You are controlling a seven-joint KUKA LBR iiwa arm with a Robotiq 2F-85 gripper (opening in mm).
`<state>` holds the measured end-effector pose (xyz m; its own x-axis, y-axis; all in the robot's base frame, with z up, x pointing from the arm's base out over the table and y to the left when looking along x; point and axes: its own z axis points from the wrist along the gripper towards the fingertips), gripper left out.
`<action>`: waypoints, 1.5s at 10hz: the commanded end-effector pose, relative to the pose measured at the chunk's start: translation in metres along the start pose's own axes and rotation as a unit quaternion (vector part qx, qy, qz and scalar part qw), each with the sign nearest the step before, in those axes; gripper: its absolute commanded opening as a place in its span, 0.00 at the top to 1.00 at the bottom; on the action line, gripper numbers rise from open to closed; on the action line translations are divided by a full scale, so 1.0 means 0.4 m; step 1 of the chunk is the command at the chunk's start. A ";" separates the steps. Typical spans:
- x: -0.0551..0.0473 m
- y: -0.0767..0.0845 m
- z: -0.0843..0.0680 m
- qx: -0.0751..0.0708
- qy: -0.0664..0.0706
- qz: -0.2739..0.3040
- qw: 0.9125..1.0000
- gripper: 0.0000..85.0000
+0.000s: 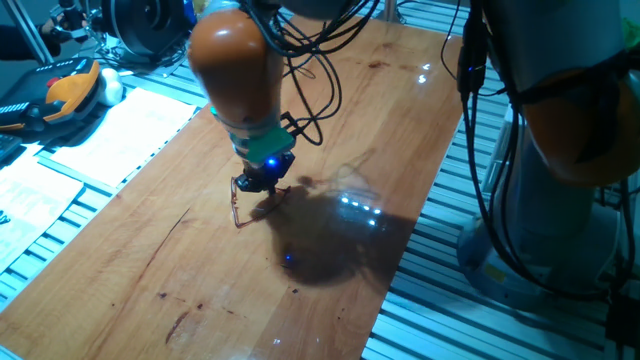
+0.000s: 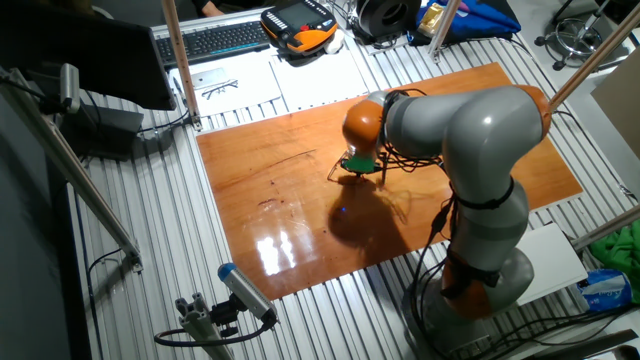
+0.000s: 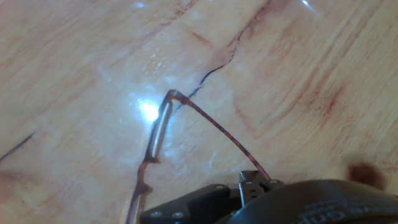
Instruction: Unfold the leg of the glasses (with one hand)
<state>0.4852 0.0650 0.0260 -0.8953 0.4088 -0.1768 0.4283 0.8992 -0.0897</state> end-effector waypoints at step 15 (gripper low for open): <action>-0.078 -0.067 0.017 -0.004 -0.028 -0.084 0.996 1.00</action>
<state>0.5039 0.0255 0.0279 -0.9468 0.2417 -0.2126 0.2696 0.9563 -0.1132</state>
